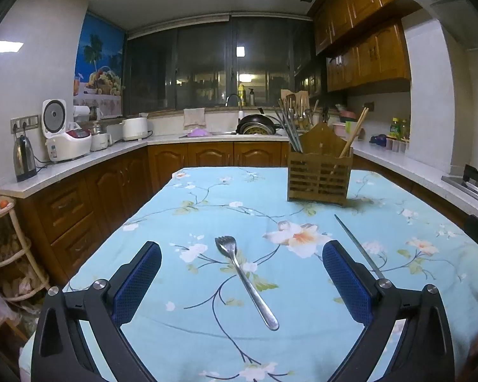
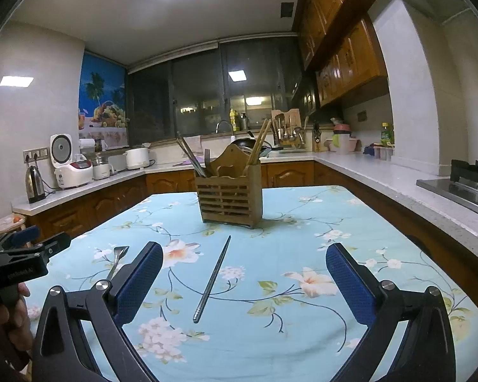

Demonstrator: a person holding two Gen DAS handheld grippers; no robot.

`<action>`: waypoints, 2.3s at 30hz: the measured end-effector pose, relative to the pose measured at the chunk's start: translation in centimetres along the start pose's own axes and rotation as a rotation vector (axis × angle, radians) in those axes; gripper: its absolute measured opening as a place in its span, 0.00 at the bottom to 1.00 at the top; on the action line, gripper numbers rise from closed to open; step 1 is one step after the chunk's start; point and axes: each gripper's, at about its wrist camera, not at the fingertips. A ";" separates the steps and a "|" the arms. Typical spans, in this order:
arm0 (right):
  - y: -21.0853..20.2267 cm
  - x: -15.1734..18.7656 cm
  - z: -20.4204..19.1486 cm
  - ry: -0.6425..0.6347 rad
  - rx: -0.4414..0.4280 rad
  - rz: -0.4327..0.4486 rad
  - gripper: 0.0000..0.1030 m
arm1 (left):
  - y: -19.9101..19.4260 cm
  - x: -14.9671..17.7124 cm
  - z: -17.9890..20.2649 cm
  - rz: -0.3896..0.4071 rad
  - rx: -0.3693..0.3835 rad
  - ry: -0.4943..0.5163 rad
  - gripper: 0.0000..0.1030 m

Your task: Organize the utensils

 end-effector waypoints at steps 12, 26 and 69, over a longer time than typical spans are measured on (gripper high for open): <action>0.0 0.0 -0.2 -0.002 -0.004 0.002 1.00 | -0.2 0.0 0.1 -0.005 -0.002 0.002 0.99; 0.2 0.1 -0.1 -0.003 -0.015 -0.014 1.00 | -0.2 -0.2 0.3 -0.019 0.009 -0.014 0.99; 0.3 0.0 -0.5 -0.002 -0.025 -0.019 1.00 | -0.7 -0.4 1.2 -0.008 0.006 -0.017 0.99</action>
Point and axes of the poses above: each gripper's, at about its wrist camera, not at the fingertips, and y roughly the way its jaws point, z to its right, x to its underside, and after that the axes turned 14 degrees about z, right-handed
